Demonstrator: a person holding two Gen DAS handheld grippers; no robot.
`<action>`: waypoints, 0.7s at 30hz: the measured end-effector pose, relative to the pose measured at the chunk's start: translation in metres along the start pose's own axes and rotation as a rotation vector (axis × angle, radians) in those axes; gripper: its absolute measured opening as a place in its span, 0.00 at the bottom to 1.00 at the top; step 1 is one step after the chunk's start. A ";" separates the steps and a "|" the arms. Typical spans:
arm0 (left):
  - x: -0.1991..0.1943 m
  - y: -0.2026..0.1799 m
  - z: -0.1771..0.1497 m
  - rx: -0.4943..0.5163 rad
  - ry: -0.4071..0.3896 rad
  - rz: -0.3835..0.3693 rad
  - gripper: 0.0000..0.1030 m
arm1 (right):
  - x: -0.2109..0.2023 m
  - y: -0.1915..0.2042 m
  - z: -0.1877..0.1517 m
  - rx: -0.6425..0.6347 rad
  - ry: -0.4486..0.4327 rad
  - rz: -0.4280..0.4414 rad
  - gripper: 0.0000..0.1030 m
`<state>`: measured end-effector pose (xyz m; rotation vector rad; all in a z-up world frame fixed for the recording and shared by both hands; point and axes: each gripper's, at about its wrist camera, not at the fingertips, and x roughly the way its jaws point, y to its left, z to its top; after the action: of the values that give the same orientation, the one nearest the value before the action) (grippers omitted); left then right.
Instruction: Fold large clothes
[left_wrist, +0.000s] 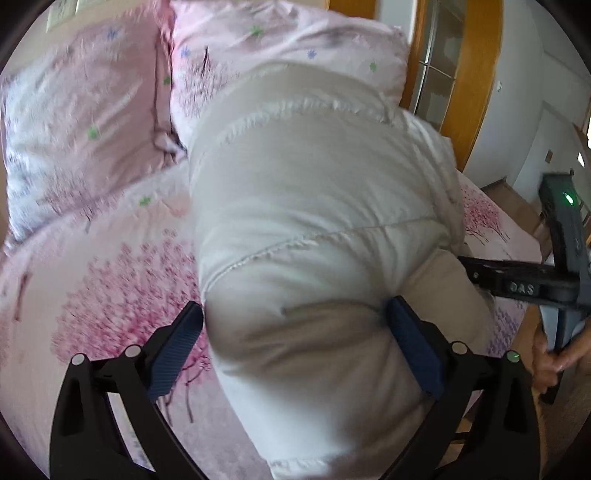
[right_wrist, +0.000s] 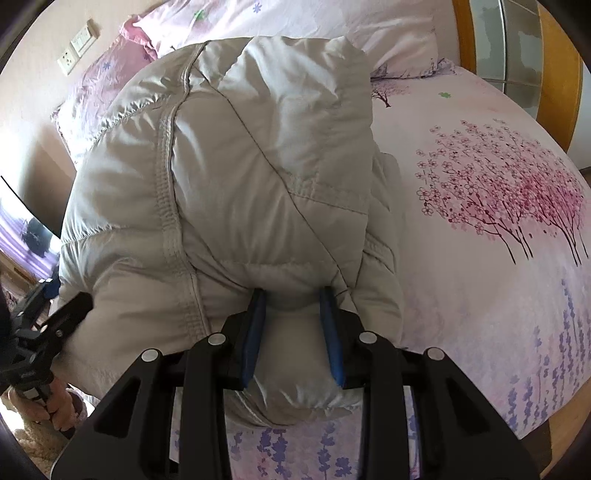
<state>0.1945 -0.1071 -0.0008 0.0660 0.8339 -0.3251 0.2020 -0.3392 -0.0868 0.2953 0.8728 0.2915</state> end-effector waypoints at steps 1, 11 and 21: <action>0.003 0.001 0.000 0.000 0.002 -0.002 0.98 | 0.000 -0.002 -0.002 0.003 -0.011 0.006 0.30; 0.001 -0.011 -0.004 0.073 -0.054 0.060 0.98 | -0.007 0.004 -0.013 -0.021 -0.119 -0.016 0.31; -0.040 0.021 0.055 0.114 -0.163 0.135 0.97 | -0.051 0.001 0.048 -0.009 -0.167 -0.057 0.59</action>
<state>0.2147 -0.0871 0.0642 0.1988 0.6456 -0.2473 0.2088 -0.3635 -0.0217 0.2817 0.7134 0.2147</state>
